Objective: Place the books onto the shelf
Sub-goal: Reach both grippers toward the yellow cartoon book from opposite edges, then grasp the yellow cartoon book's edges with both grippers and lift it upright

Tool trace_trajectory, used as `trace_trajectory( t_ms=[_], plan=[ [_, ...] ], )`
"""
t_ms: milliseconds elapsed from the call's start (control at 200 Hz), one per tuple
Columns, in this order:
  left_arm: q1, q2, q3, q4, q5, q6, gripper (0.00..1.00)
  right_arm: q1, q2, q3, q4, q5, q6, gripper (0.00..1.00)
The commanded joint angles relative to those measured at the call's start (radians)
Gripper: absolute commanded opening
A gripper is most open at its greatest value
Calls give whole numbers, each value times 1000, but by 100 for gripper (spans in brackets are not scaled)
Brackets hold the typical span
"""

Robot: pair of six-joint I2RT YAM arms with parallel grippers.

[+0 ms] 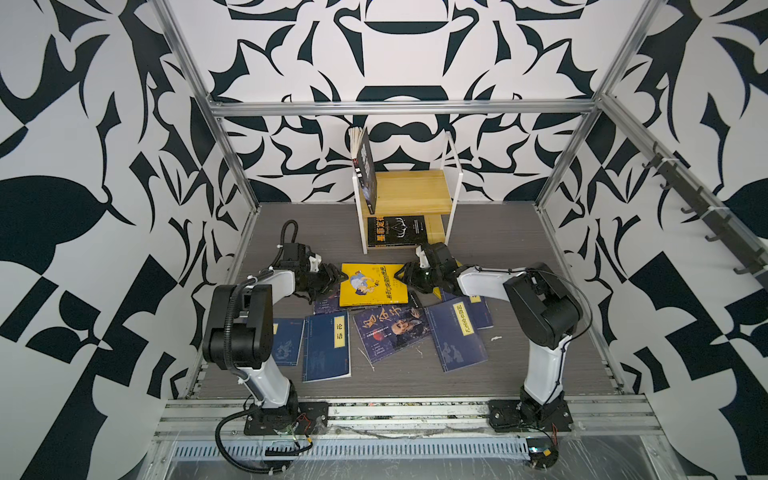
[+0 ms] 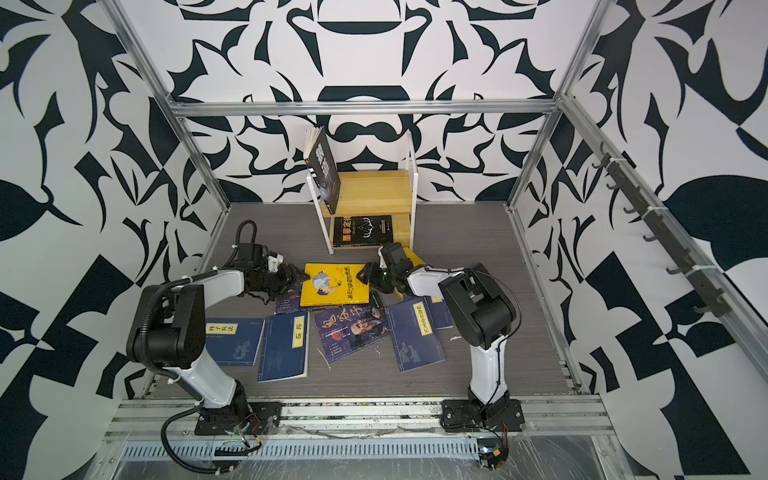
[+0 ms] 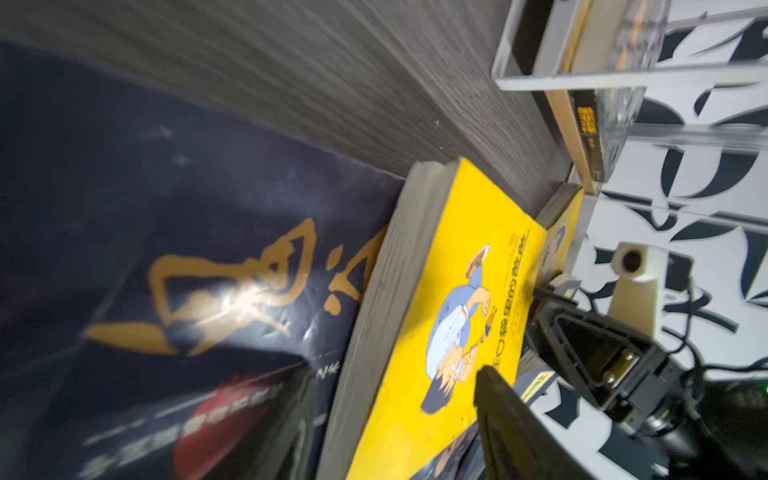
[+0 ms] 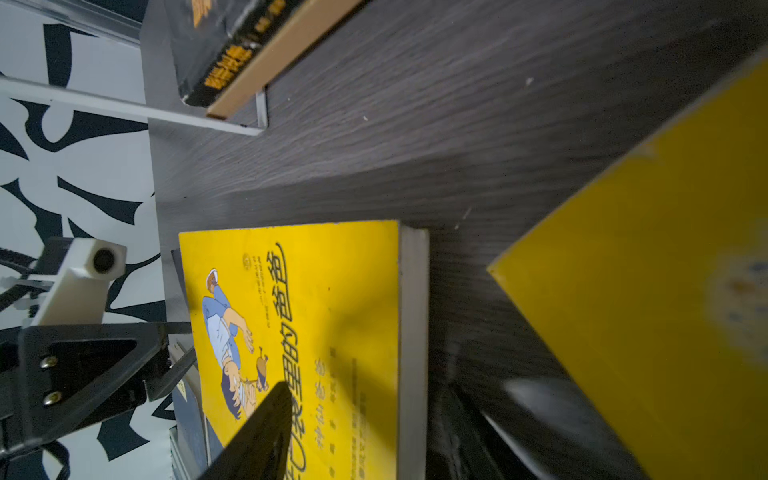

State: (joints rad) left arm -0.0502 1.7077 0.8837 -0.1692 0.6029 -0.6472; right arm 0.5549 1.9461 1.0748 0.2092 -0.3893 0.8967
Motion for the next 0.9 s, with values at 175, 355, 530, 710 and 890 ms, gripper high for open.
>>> trace_trajectory(
  t_ms=[175, 355, 530, 710, 890],
  plan=[
    [-28, 39, 27, -26, 11, -12, 42, 9, -26, 18, 180, -127, 127, 51],
    [-29, 40, 26, -24, 12, -15, 38, 5, -61, -18, 288, -156, 201, 43],
    [-28, 27, 21, -21, 16, -17, 38, 5, -45, -50, 438, -202, 310, 32],
    [-28, 14, 12, -13, 14, -17, 39, 5, -55, -81, 541, -232, 381, 27],
    [-29, -22, 6, -18, 6, -14, 44, -5, -107, -113, 529, -224, 376, 5]
  ],
)
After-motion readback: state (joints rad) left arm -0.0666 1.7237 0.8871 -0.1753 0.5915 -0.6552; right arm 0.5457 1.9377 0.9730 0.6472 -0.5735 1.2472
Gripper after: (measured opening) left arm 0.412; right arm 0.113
